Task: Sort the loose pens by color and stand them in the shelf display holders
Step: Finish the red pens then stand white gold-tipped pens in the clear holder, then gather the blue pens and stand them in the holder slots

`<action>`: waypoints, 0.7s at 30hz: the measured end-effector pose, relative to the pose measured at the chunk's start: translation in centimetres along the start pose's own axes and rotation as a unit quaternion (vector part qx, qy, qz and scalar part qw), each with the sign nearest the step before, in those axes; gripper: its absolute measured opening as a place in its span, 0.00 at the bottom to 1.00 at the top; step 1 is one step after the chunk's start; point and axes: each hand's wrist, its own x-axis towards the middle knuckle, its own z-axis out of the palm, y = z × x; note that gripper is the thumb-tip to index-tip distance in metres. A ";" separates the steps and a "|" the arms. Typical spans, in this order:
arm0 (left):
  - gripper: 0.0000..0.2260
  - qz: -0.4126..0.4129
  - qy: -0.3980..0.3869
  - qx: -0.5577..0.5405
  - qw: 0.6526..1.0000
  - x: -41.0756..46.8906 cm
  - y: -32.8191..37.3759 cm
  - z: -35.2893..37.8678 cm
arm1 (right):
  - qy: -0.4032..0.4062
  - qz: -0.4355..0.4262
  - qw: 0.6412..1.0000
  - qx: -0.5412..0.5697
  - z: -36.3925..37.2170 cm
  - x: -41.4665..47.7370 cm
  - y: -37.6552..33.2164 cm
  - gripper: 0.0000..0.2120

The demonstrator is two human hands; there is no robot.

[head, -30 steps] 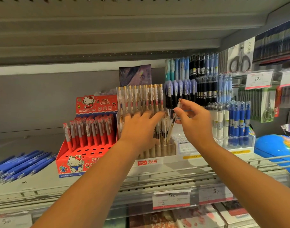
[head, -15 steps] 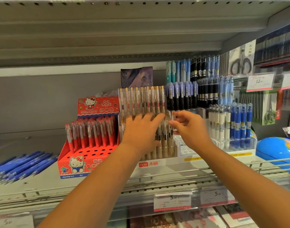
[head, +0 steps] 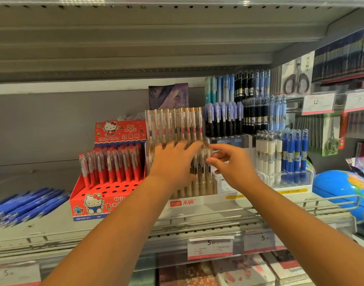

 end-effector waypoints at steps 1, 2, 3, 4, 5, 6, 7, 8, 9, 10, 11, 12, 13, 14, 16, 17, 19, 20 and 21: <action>0.43 0.002 -0.003 -0.015 1.000 -0.1 -0.2 -0.1 | 0.002 -0.001 1.000 -0.005 -0.1 -0.1 0.0 0.21; 0.43 0.005 -0.003 -0.031 0.999 -0.4 -0.3 -0.3 | 0.004 -0.006 1.000 -0.014 -0.2 -0.3 -0.1 0.24; 0.43 0.010 0.003 -0.050 0.999 -0.8 -0.4 -0.6 | 0.005 -0.012 1.000 -0.024 -0.3 -0.6 -0.3 0.26; 0.40 0.016 0.020 -0.076 0.997 -1.3 -0.5 -0.9 | 0.010 -0.019 0.999 -0.032 -0.5 -0.8 -0.5 0.29; 0.36 0.018 0.049 -0.110 0.993 -1.8 -0.6 -1.2 | 0.021 -0.025 0.999 -0.033 -0.6 -1.1 -0.7 0.30; 0.31 0.013 0.086 -0.151 0.985 -2.4 -0.7 -1.5 | 0.037 -0.037 0.998 -0.032 -0.7 -1.4 -1.1 0.29; 0.26 -0.002 0.121 -0.195 0.973 -3.1 -1.0 -1.9 | 0.052 -0.054 0.997 -0.030 -0.7 -1.8 -1.5 0.27; 0.21 -0.026 0.147 -0.238 0.960 -3.9 -1.3 -2.3 | 0.061 -0.073 0.995 -0.025 -0.5 -2.2 -2.0 0.24; 0.18 -0.053 0.158 -0.281 0.945 -4.8 -1.7 -2.7 | 0.061 -0.087 0.994 -0.015 -0.2 -2.7 -2.6 0.21; 0.17 -0.078 0.154 -0.318 0.932 -5.7 -2.3 -3.0 | 0.049 -0.095 0.994 -0.001 0.2 -3.1 -3.3 0.19; 0.16 -0.100 0.141 -0.342 0.924 -6.8 -2.9 -3.2 | 0.027 -0.099 0.995 0.012 0.8 -3.6 -4.1 0.17; 0.15 -0.118 0.127 -0.353 0.919 -8.0 -3.6 -3.4 | -0.001 -0.101 0.995 0.024 1.5 -4.0 -4.9 0.15; 0.15 -0.132 0.116 -0.356 0.918 -9.2 -4.5 -3.5 | -0.032 -0.098 0.994 0.037 2.3 -4.4 -5.8 0.15; 0.14 -0.144 0.108 -0.353 0.918 -10.5 -5.5 -3.6 | -0.064 -0.088 0.993 0.049 3.2 -4.7 -6.7 0.14; 0.13 -0.175 0.089 -0.341 0.919 -12.7 -7.7 -4.0 | -0.135 -0.055 0.988 0.058 5.4 -5.0 -8.5 0.13; 0.12 -0.195 0.074 -0.338 0.918 -13.7 -9.0 -4.2 | -0.170 -0.039 0.983 0.054 6.6 -5.0 -9.4 0.14; 0.12 -0.234 0.037 -0.343 0.909 -15.5 -11.5 -4.6 | -0.229 -0.009 0.972 0.049 9.1 -5.0 -11.1 0.15; 0.12 -0.249 0.022 -0.347 0.904 -16.3 -12.8 -4.9 | -0.252 0.000 0.967 0.047 10.5 -5.0 -12.0 0.16; 0.11 -0.259 0.012 -0.350 0.900 -17.2 -14.2 -5.2 | -0.267 0.005 0.963 0.043 12.0 -5.0 -12.9 0.17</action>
